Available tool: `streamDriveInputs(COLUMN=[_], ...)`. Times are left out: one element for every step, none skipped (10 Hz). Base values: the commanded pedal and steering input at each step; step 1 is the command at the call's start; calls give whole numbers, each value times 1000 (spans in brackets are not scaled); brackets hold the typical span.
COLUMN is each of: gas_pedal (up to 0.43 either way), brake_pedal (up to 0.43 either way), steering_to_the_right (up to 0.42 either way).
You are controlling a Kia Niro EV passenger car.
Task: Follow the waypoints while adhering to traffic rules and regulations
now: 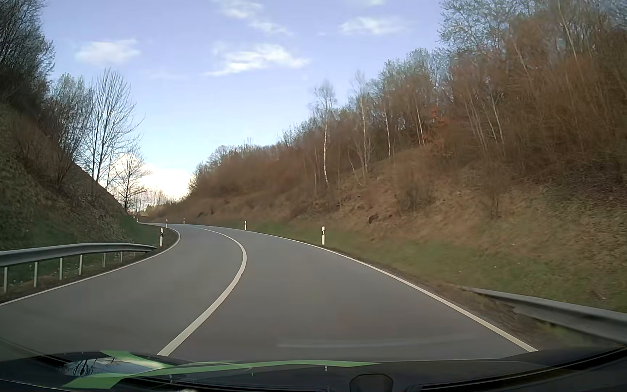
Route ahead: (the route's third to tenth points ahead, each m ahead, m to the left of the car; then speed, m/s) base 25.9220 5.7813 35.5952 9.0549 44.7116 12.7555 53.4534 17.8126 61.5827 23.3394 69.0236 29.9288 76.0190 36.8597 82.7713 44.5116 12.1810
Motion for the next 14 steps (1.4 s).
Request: streamDriveInputs(gas_pedal=[228,228,228,228,228,228,228,228,228,228,228,197,197,189], brake_pedal=[0,0,0,0,0,0,0,0,0,0,0,0,0,0], steering_to_the_right=[-56,-58,-60,-61,-63,-64,-64,-64,-64,-64,-64,-64,-63,-61])
